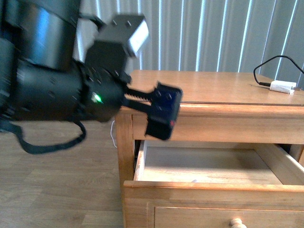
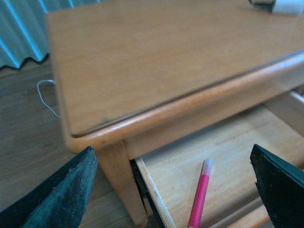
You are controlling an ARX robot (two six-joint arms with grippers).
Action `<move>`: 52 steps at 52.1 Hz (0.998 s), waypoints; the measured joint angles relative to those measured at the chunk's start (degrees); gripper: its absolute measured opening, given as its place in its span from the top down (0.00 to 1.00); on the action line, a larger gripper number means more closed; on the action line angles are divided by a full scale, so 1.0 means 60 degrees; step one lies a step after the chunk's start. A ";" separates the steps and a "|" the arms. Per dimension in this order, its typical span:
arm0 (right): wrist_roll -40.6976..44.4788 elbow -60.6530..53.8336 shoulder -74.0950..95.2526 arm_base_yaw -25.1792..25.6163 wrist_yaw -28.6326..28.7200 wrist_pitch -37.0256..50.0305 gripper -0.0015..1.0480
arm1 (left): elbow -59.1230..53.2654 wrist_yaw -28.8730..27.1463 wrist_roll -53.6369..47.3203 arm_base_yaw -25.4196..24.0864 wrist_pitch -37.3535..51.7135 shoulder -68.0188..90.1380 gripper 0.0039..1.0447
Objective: Place pink marker in drawer with both arms
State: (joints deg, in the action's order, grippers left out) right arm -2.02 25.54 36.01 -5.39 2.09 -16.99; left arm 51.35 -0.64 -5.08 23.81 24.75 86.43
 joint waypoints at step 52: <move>0.0000 0.0000 -0.0004 0.0000 0.0000 0.0000 0.09 | -0.6306 -0.1126 0.1078 -0.2699 -0.2095 -1.0058 0.53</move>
State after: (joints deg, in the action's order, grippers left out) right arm -2.02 25.54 35.99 -5.39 2.09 -16.99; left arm 13.52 -7.40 1.39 7.62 12.19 26.09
